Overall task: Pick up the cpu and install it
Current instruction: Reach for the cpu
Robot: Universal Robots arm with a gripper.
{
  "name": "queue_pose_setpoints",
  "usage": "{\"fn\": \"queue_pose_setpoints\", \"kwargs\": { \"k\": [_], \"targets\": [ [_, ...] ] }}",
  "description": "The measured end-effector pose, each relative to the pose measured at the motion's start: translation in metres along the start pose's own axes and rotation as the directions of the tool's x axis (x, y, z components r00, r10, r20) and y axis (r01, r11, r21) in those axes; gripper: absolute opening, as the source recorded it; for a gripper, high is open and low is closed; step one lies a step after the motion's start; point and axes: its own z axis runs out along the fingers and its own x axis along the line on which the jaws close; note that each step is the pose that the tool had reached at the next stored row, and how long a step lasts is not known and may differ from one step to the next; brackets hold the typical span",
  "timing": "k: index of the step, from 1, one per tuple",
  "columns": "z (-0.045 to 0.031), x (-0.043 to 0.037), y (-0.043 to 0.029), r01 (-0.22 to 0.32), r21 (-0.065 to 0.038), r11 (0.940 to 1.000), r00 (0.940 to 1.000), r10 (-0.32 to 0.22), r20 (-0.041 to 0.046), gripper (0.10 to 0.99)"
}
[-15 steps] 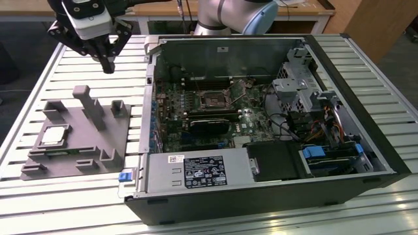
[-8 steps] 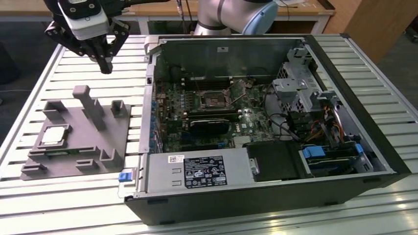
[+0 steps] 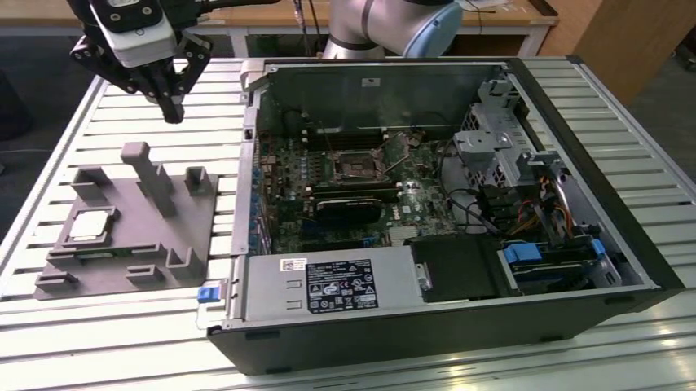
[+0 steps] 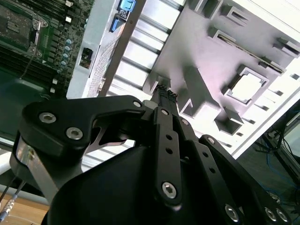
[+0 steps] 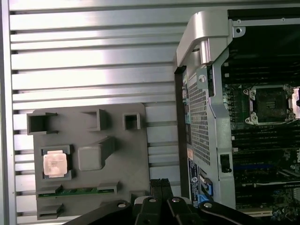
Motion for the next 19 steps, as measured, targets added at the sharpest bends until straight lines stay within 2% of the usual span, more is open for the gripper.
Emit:
{"fn": "queue_pose_setpoints", "kwargs": {
  "k": [19],
  "targets": [
    [0.0011, 0.0092, -0.0007, 0.000, 0.000, 1.0000, 1.0000, 0.000, 0.0001, 0.106]
  ]
}}
